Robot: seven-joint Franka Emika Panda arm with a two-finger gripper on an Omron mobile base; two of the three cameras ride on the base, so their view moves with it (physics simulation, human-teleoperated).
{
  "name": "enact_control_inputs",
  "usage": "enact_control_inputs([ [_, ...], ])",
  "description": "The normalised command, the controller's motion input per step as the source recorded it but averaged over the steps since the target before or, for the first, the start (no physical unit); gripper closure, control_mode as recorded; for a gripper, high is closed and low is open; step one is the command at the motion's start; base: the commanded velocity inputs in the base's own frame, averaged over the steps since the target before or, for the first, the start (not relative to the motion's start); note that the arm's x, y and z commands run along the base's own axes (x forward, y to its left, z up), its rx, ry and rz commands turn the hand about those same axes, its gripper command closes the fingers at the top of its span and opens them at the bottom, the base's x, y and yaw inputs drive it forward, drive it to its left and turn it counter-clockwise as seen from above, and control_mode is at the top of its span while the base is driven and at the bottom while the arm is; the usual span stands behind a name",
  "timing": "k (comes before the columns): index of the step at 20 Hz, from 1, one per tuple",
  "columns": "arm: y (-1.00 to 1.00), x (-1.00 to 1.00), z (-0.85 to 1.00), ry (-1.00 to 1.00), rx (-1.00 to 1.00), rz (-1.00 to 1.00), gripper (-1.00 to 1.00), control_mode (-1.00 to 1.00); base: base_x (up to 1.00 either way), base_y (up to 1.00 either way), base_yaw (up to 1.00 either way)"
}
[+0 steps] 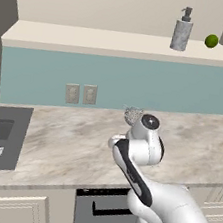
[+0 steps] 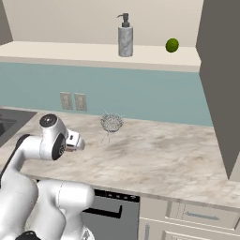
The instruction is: Pick the bar soap and soap dispenser from the cabinet and place them on the counter.
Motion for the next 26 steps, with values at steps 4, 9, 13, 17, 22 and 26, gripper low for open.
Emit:
enact_control_inputs([
  [4,0.0,0.26,-0.48,0.04,-0.01,-0.02,1.0,-1.0,0.0,0.0,0.0],
  [9,0.0,0.24,-0.43,0.02,0.0,-0.02,1.0,-1.0,0.0,0.0,0.0],
  [13,0.0,0.19,-0.41,0.0,0.0,-0.01,1.0,-1.0,0.0,0.0,0.0],
  [17,0.0,0.12,-0.38,-0.01,0.0,-0.02,1.0,-1.0,0.0,0.0,0.0],
  [22,0.0,0.07,-0.37,0.0,0.0,-0.02,1.0,-1.0,0.0,0.0,0.0],
  [26,-0.02,0.05,-0.28,0.01,0.0,-0.03,1.0,-1.0,0.0,0.0,0.0],
])
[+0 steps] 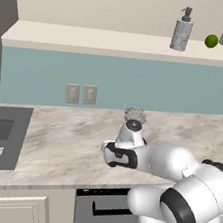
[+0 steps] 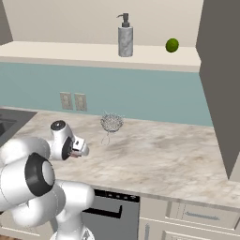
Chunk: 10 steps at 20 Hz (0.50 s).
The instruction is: Pick the bar soap and soap dispenser from the cabinet and place them on the counter.
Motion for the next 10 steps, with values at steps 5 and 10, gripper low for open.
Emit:
enact_control_inputs([
  [5,0.0,0.02,-0.22,0.01,0.02,-0.01,1.0,-1.0,0.0,0.0,0.0],
  [10,0.0,0.01,-0.18,0.01,0.04,0.0,1.0,-1.0,0.0,0.0,0.0],
])
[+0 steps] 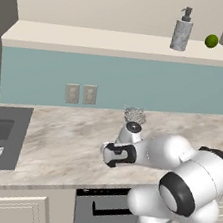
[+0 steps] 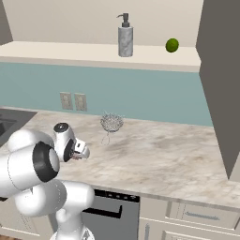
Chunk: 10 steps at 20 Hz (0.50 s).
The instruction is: Pick the bar soap and soap dispenser from the cabinet and place them on the counter.
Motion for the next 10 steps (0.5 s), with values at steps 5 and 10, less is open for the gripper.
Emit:
enact_control_inputs([
  [5,0.0,0.0,-0.11,0.01,0.03,0.0,-1.0,-1.0,0.0,0.0,0.0],
  [10,0.0,-0.01,0.01,0.0,0.0,0.0,-1.0,-1.0,0.0,0.0,0.0],
])
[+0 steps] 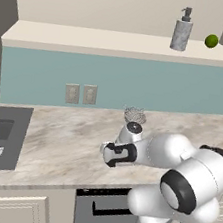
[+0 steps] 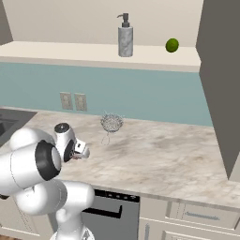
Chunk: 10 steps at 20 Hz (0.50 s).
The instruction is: Pick the bar soap and soap dispenser from the cabinet and place them on the counter.
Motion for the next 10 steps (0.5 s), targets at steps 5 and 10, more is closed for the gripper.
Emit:
enact_control_inputs([
  [5,0.0,0.0,0.18,0.0,-0.04,0.0,-1.0,-1.0,0.0,0.0,0.0],
  [10,0.0,-0.11,0.41,0.02,0.0,0.0,-1.0,-1.0,0.0,0.0,0.0],
])
